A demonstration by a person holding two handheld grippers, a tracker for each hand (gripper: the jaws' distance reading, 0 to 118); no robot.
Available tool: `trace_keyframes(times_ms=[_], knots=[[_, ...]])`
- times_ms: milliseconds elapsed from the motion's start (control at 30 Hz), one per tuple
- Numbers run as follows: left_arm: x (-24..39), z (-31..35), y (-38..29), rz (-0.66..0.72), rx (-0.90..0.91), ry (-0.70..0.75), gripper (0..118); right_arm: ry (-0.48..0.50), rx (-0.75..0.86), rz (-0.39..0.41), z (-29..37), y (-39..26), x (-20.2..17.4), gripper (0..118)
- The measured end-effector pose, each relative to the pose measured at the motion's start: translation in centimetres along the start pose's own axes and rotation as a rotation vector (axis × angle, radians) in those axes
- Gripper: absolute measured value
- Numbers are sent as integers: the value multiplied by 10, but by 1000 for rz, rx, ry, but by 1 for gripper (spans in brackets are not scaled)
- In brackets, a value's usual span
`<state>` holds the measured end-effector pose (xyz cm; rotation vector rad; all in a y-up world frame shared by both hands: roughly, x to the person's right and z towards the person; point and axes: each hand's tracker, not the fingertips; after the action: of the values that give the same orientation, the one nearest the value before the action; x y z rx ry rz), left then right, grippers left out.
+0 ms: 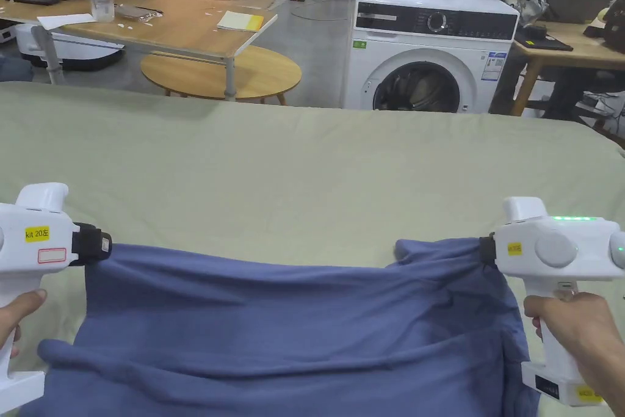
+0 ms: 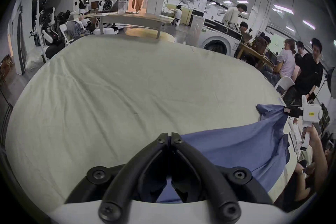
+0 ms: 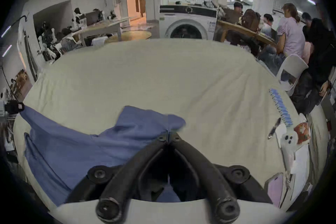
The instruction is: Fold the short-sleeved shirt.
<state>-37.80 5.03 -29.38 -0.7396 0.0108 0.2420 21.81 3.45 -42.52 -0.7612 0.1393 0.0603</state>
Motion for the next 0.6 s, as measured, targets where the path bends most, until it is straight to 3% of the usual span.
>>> trace_keyframes(times_ms=[333, 600], knots=[[-1, 80, -31, 18, 95, -32, 0, -11, 75, 16, 115, -41, -4, 0], [-10, 105, -85, 47, 67, -41, 0, 0, 28, 20, 154, -105, -5, 0]])
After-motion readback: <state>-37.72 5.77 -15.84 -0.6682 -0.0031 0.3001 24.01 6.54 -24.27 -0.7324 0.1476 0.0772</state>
